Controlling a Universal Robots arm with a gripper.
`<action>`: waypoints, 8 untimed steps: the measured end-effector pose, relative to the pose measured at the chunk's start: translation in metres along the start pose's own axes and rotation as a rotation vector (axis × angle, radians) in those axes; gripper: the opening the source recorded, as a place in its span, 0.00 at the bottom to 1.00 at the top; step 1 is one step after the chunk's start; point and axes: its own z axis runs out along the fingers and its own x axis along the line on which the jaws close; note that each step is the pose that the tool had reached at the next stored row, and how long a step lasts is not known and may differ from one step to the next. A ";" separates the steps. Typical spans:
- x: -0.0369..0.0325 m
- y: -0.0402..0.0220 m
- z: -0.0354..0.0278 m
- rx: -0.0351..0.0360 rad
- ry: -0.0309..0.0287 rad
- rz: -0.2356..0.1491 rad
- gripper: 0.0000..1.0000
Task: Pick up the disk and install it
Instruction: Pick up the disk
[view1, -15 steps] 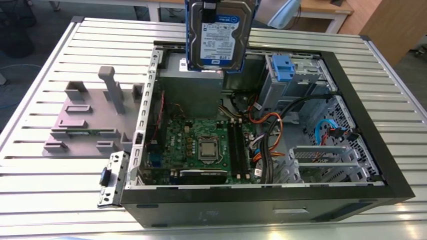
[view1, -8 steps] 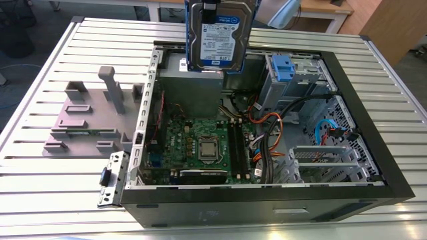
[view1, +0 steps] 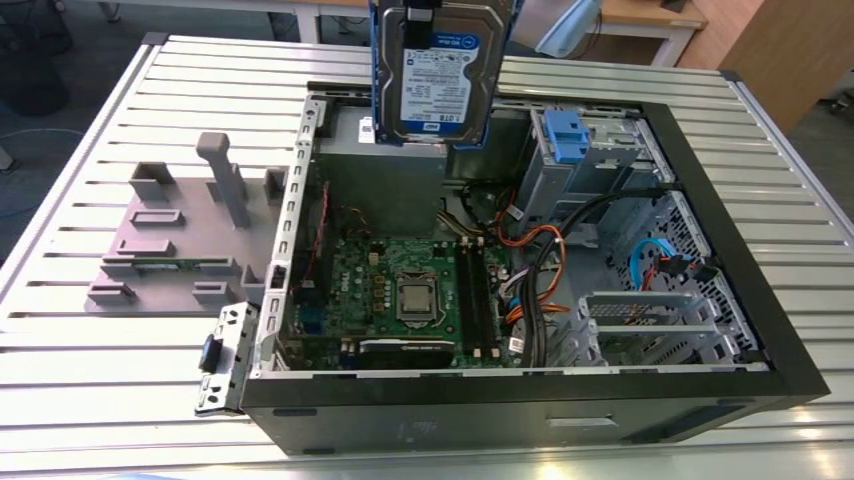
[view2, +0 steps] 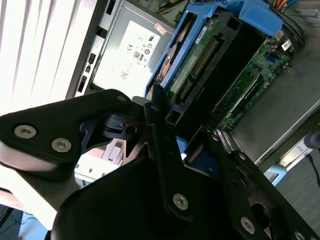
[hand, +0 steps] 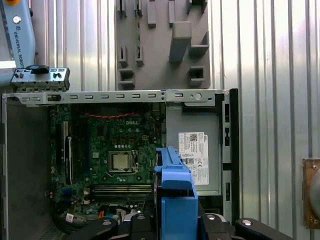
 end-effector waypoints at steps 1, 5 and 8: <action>0.0003 0.0000 0.0001 0.0001 -0.0001 0.000 0.36; 0.0013 -0.0001 0.0000 0.0000 0.0000 0.000 0.36; 0.0021 -0.0001 0.0000 0.0001 -0.0001 0.000 0.36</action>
